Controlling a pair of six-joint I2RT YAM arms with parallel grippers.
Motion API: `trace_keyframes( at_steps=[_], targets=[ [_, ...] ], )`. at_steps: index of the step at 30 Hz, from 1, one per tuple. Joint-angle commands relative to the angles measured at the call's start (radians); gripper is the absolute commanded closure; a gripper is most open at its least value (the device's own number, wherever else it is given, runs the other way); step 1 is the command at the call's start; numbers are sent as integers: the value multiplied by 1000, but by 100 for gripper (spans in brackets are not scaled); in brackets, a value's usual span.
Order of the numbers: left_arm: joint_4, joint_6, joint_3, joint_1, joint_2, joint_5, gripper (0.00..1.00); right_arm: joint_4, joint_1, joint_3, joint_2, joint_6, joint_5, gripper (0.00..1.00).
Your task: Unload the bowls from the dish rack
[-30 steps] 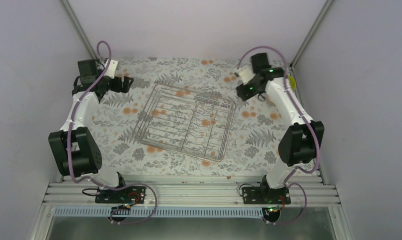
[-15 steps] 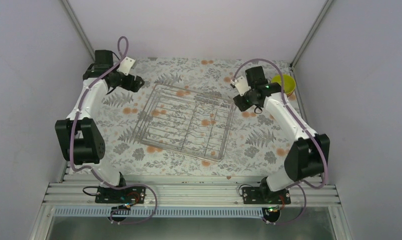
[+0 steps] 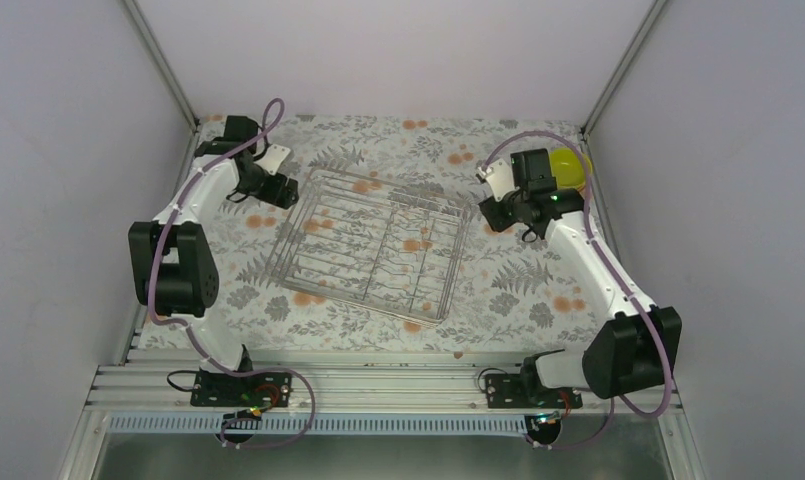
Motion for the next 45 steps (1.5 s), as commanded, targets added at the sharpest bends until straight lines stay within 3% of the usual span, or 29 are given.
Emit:
trace_keyframes(
  at_steps=[1, 5, 11, 13, 17, 22, 32, 39, 45],
  targets=[
    [-27, -45, -13, -6, 5, -13, 11, 54, -17, -41, -24, 6, -29, 45],
    [-32, -46, -26, -29, 28, 6, 14, 70, -31, -59, -16, 3, -34, 46],
    [-68, -32, -38, -73, 66, 28, 32, 75, -40, -64, -17, 0, -50, 47],
    [-74, -33, -48, -84, 70, 15, 42, 75, -42, -67, -20, 1, -56, 47],
    [-103, -33, -56, -87, 65, 11, 81, 75, -46, -67, -25, -2, -61, 47],
    [-173, -22, -48, -87, 19, 23, 97, 70, -48, -65, -32, 0, -74, 48],
    [-216, -60, -111, -86, -18, 69, 98, 67, -48, -60, -33, 2, -94, 49],
    [-187, -87, -50, -67, 39, 98, 98, 67, -48, -72, -33, 1, -108, 49],
    [-260, -62, 121, 61, 149, 389, 97, 68, -49, -86, -21, -3, -99, 49]
  ],
)
